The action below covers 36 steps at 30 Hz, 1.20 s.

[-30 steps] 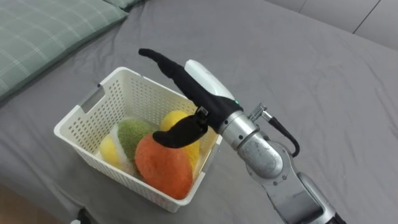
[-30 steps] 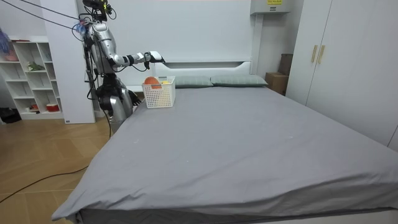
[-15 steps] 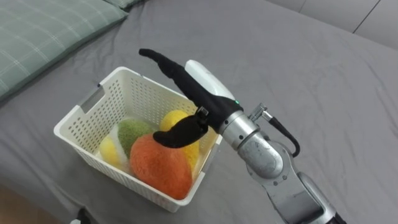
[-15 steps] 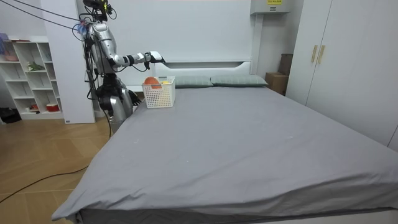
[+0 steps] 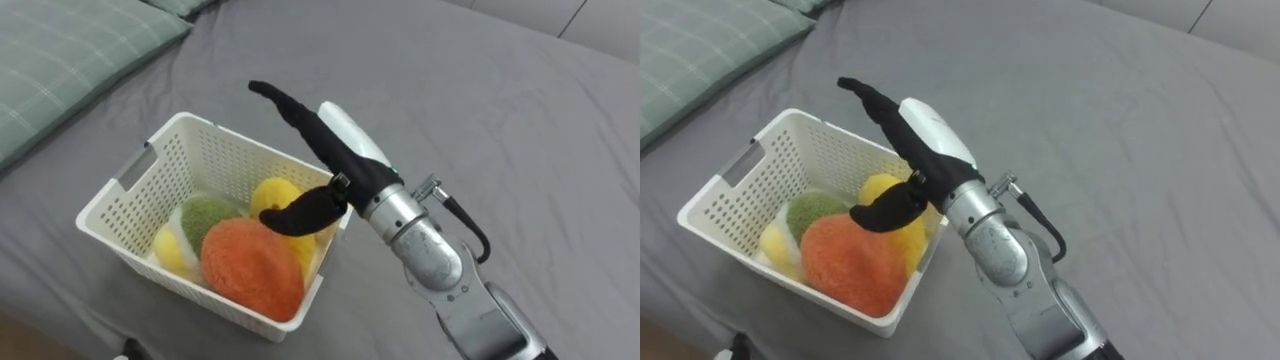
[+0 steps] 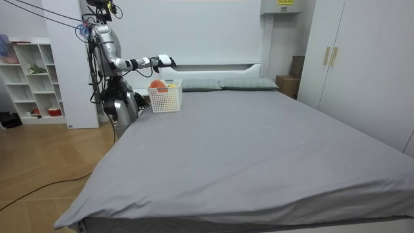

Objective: Collect toys from the bed

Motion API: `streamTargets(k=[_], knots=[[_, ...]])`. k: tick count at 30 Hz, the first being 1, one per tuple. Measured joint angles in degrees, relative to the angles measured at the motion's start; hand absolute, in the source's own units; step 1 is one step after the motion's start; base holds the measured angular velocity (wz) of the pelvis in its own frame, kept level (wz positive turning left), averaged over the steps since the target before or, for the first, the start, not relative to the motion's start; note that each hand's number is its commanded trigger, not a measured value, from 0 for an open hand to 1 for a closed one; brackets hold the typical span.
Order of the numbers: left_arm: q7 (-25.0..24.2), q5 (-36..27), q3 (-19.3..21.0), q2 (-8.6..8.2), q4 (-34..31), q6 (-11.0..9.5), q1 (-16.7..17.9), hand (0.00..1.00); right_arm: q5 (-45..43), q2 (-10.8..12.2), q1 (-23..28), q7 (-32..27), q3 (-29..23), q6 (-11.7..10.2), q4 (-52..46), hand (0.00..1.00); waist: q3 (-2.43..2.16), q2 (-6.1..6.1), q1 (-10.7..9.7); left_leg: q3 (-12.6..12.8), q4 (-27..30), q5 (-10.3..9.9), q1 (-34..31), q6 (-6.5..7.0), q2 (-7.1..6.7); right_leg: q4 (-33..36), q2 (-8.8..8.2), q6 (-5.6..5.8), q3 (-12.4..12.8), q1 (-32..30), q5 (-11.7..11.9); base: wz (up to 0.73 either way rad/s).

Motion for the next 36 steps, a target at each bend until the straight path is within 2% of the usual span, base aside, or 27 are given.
streamTargets(k=[4,11,16,19,21,24,26,32,36], knots=[[-0.05,-0.13,0.04,-0.01,0.03,-0.01,0.0,0.0,1.16,-0.53,1.24,-0.82,-2.41,-0.19,0.01,0.0,-0.18,0.5,-1.83,0.0,0.01,0.0,0.64,-0.01,0.05,-0.02,-0.03,0.0,-0.03,0.71,0.0,0.02],[0.21,-0.09,0.17,0.04,0.89,0.0,0.18,0.0,6.29,-0.7,3.5,-2.9,-6.83,-0.33,0.0,0.0,-0.34,0.48,-3.79,1.02,0.02,-0.02,1.11,-0.01,0.12,0.11,0.05,0.0,1.35,0.67,0.0,-0.09],[0.44,-0.14,1.71,-0.21,1.13,-0.04,1.41,0.0,8.62,-0.61,6.36,-5.02,-11.76,-1.68,-0.03,0.0,-1.15,0.7,-5.64,1.69,0.02,-0.02,1.48,0.0,0.16,0.25,0.02,0.01,2.02,0.72,0.03,-0.06],[0.59,-0.17,2.46,-0.82,1.54,-0.13,1.81,0.0,11.87,-0.78,6.88,-7.39,-14.45,-1.93,-0.03,0.0,-0.85,1.45,-6.19,2.52,-0.16,-0.05,2.07,0.03,0.25,0.31,0.2,0.03,2.99,0.92,0.08,-0.14],[0.75,-0.16,2.49,-0.98,2.32,-0.2,1.84,0.0,12.13,-0.75,6.91,-8.9,-16.09,-2.43,-0.03,0.0,-0.89,1.76,-7.19,2.89,-0.22,-0.07,2.03,0.05,0.27,0.4,0.23,0.05,3.27,0.7,0.17,-0.1],[1.23,-0.02,2.83,-0.99,2.3,-0.19,2.39,0.0,14.86,-0.91,8.24,-10.89,-19.55,-3.24,-0.02,0.0,-0.92,1.81,-8.43,3.31,-0.19,-0.08,2.11,0.07,0.32,0.55,0.2,0.03,3.46,0.45,0.21,-0.05],[1.34,-0.03,3.52,-1.01,2.3,-0.15,2.99,0.0,16.04,-0.92,10.43,-13.35,-21.93,-3.17,-0.01,0.0,-0.97,1.8,-9.16,3.9,-0.31,-0.09,2.11,0.09,0.38,0.7,0.27,0.04,3.97,0.16,0.22,-0.12],[1.84,-0.11,4.56,-1.06,2.31,-0.08,4.28,0.0,19.22,-0.9,13.81,-15.71,-25.94,-3.17,0.34,0.0,-0.91,1.95,-11.07,5.67,-0.49,-0.17,2.52,0.11,0.62,1.11,0.51,0.01,5.08,-0.58,0.28,-0.14],[2.61,-0.22,5.1,-1.02,2.18,-0.08,6.12,0.0,23.46,-0.95,14.68,-17.11,-29.51,-3.18,1.87,0.0,-0.92,1.96,-12.43,7.27,-0.46,-0.69,3.2,-0.03,1.11,1.1,1.13,-0.12,7.24,-0.53,0.44,-0.22]])
